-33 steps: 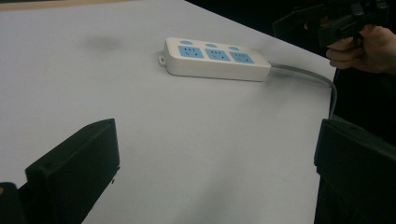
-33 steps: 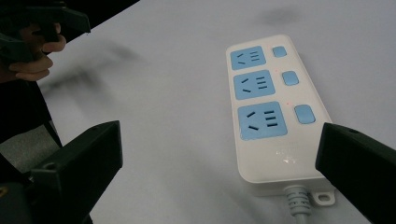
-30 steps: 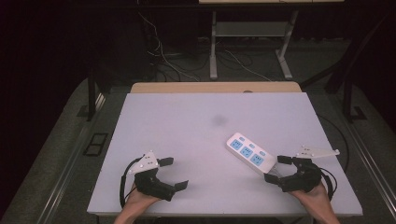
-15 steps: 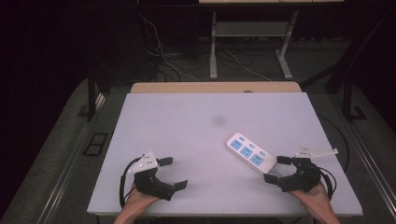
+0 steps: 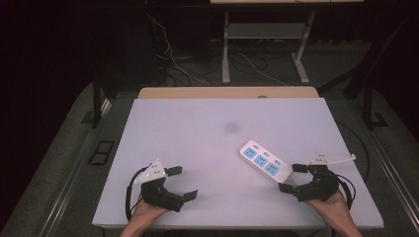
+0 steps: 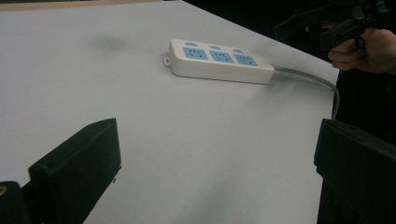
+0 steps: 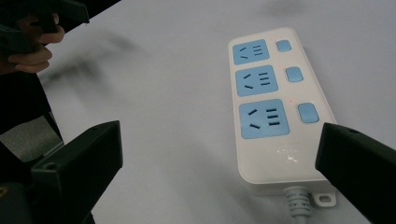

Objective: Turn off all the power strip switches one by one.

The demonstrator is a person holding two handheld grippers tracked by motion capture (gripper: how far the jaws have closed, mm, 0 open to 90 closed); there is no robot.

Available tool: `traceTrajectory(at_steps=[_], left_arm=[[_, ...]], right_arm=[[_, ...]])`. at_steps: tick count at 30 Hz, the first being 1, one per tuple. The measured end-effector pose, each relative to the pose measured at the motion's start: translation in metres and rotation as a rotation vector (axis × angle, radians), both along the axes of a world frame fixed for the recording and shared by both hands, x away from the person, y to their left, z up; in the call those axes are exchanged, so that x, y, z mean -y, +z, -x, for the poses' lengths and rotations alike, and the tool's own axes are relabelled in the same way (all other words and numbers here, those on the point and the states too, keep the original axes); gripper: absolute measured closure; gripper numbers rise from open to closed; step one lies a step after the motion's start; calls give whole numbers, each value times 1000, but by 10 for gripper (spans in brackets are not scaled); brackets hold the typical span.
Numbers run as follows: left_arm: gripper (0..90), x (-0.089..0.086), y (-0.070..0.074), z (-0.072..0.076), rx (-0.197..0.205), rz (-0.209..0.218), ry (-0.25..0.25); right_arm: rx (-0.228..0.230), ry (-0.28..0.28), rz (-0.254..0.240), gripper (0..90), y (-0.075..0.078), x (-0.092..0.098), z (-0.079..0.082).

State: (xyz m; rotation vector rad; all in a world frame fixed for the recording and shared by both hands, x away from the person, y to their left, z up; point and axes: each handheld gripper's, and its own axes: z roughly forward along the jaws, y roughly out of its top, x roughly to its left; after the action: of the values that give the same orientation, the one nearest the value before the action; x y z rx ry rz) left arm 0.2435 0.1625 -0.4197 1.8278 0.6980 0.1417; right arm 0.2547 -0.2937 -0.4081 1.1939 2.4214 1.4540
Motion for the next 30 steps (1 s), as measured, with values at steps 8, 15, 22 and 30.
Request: traceTrajectory(at_steps=[8,15,22,30], left_arm=[[0,-1,0,0,-1,-2,2],[0,0,-1,-1,-5,-5,0],[0,1,-2,-1,-7,-8,0],[0,0,-2,-1,-12,-13,-3]], right_arm=[[-12,11,19,6,4,-3,-4],[-23,23,48,7,11,-2,-9],[-40,54,81,6,16,-5,-20],[-45,72,118,6,22,-7,-31]])
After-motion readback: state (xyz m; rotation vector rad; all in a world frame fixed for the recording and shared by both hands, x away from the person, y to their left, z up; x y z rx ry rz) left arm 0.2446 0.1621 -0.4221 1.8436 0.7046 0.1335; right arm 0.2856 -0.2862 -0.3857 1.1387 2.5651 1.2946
